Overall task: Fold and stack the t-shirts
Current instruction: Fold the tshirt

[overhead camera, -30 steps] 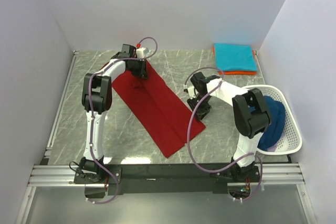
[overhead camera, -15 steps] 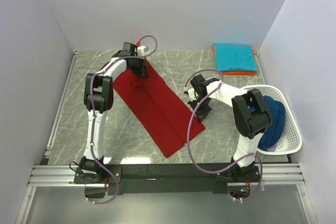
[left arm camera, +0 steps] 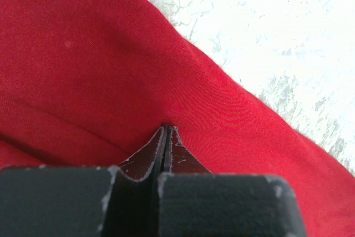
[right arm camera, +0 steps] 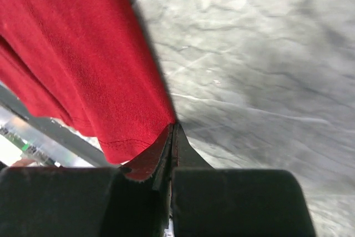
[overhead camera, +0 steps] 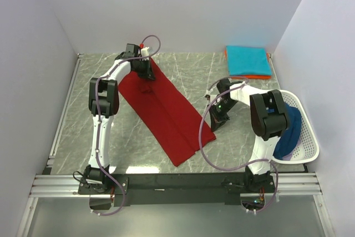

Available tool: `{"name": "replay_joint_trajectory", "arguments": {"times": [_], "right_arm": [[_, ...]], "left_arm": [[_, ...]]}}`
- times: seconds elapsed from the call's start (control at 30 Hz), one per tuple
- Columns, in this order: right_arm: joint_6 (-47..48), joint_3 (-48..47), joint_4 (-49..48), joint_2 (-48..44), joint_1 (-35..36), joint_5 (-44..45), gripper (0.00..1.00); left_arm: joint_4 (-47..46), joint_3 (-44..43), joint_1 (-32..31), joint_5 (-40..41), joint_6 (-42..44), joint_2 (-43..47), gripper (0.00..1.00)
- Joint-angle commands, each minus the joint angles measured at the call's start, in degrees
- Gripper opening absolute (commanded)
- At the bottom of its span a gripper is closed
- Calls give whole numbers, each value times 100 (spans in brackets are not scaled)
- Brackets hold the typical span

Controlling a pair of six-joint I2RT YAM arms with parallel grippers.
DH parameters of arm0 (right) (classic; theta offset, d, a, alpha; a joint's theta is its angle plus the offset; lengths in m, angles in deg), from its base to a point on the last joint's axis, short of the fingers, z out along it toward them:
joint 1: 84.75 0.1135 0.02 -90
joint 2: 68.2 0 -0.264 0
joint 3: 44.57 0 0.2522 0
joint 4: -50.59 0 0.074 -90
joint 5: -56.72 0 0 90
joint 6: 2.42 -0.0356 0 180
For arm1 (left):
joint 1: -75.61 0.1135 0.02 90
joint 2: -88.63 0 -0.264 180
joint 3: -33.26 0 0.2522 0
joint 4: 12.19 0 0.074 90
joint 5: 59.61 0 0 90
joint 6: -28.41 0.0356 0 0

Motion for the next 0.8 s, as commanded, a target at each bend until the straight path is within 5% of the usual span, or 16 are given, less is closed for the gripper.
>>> {"name": "replay_joint_trajectory", "arguments": {"times": [0.0,0.33,0.5,0.63,0.77], "right_arm": [[223,287,261,149,179,85,0],[1066,658,893,-158,1391,-91,0],[1145,377,1112,-255,1463,173,0],[1268,236,1358,-124,1472,155,0],[1400,-236,1463,-413,1166,437,40]], "left_arm": [[202,-91,69,216,172,-246,0],[-359,101,-151,269,393,675,2],[-589,549,-54,356,287,1607,11],[-230,865,-11,454,313,1854,9],[-395,1620,200,138,76,2205,15]]}}
